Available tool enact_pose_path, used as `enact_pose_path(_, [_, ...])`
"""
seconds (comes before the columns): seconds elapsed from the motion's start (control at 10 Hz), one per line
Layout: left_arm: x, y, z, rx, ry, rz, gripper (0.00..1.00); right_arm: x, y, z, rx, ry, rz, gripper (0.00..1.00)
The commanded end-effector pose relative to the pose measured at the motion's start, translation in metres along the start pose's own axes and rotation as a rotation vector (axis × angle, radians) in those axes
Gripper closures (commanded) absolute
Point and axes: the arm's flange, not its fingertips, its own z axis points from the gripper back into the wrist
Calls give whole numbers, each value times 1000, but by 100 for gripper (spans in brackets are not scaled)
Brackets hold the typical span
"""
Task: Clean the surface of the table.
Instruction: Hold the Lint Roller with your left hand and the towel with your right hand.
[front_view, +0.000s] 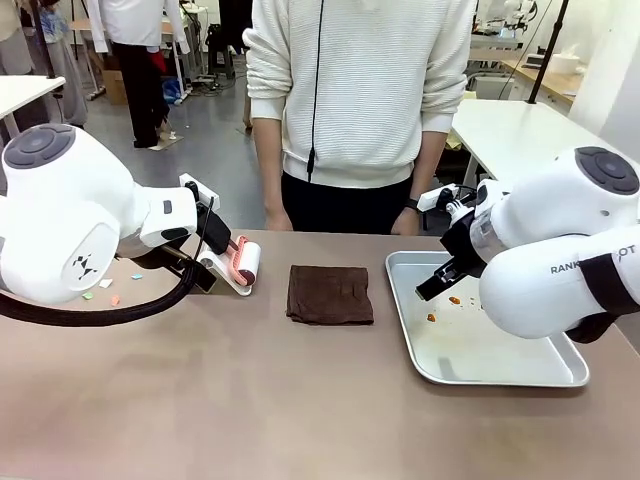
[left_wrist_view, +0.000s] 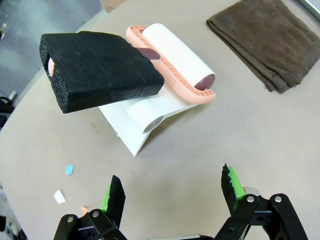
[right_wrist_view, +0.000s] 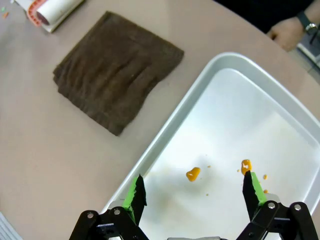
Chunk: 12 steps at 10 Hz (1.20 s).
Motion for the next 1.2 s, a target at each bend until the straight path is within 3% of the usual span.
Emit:
enact_pose_path(0.0, [0,0,0,0,0,-1,0,0,0,0,0,0,0,0])
enact_pose_path(0.1, [0,0,0,0,0,0,0,-5,-1,9,17,62,73,0])
enact_pose_path(0.2, [-3,7,11,-95,74,59,0,-12,-6,22,69,133,102,0])
enact_pose_path(0.3, [-8,11,25,-101,133,158,0,-20,-11,43,143,142,119,0])
enact_pose_path(0.4, [-16,19,41,-182,117,198,0,-28,-16,64,206,144,104,0])
enact_pose_path(0.6, [-43,45,74,-278,110,290,0,-43,-30,98,213,114,-128,0])
enact_pose_path(0.7, [-60,58,94,-366,54,294,0,-55,-39,110,291,99,-189,0])
enact_pose_path(0.9, [-110,96,143,-528,-123,347,0,-100,-65,142,507,-31,-313,0])
enact_pose_path(1.1, [-172,144,165,-589,-250,498,0,-162,-83,179,587,-226,-443,0])
